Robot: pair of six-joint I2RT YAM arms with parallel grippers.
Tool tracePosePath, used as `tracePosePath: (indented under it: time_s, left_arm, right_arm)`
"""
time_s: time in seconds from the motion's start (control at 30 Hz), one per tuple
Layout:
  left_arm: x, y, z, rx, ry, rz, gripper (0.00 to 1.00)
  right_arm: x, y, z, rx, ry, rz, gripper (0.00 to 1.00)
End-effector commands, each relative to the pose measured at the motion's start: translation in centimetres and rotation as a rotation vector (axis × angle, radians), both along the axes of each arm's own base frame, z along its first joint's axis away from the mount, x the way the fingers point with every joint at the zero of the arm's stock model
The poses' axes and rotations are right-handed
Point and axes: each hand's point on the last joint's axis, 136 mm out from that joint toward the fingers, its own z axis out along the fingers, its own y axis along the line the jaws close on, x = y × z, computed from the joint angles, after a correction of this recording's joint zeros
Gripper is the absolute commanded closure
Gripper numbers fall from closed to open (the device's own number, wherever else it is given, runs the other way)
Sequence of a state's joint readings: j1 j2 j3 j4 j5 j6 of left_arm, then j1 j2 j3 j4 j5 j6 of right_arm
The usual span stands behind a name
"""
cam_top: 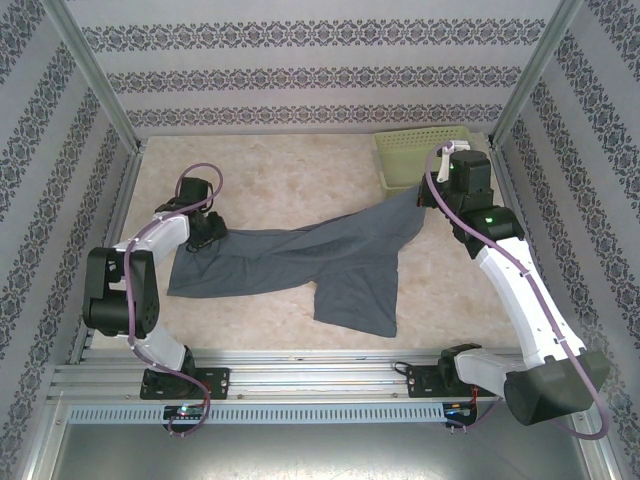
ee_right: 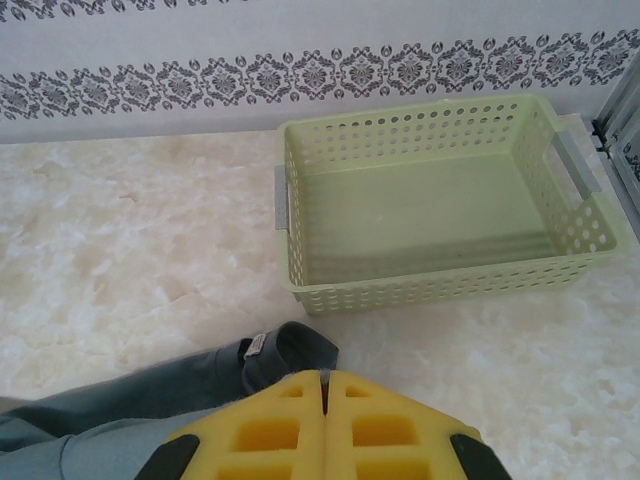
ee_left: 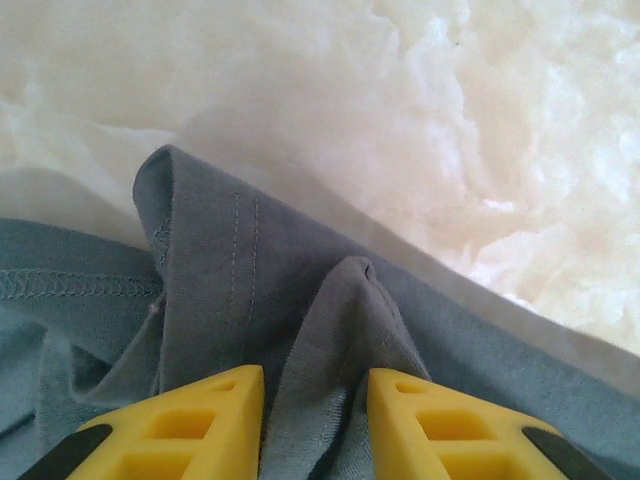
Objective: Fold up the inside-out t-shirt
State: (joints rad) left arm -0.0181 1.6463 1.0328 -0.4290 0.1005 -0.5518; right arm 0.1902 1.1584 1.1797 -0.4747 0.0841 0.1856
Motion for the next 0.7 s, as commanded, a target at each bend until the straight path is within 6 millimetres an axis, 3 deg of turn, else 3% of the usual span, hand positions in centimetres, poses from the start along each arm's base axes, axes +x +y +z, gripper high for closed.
tracePosePath:
  time_s: [0.0, 0.2, 0.27, 0.37, 0.47, 0.57, 0.67]
  left_arm:
    - [0.9, -0.1, -0.1, 0.003, 0.006, -0.024, 0.70]
    - [1.2, 0.5, 1.4, 0.035, -0.027, 0.000, 0.92]
    - [1.2, 1.0, 2.8, 0.059, -0.058, 0.020, 0.99]
    - [1.3, 1.9, 6.1, 0.093, -0.142, 0.058, 1.00]
    - [1.1, 3.4, 11.9, 0.127, -0.286, 0.120, 1.00]
    - [-0.3, 5.5, 19.3, 0.101, -0.494, 0.216, 1.00]
    - [-3.0, 7.3, 26.8, 0.090, -0.736, 0.300, 1.00]
  right_arm:
    - [-0.2, -0.3, 1.8, 0.028, -0.048, -0.015, 1.00]
    - [-0.3, -0.5, 2.0, 0.026, -0.050, -0.020, 1.00]
    - [-0.2, -0.7, 2.2, 0.024, -0.048, -0.034, 1.00]
    - [-0.3, -1.9, 3.1, 0.020, -0.052, -0.083, 1.00]
    - [-0.5, -3.4, 6.2, 0.035, -0.114, -0.132, 1.00]
    - [-1.2, -5.0, 11.2, 0.056, -0.211, -0.171, 1.00]
    - [-2.5, -5.4, 17.0, 0.067, -0.336, -0.166, 1.00]
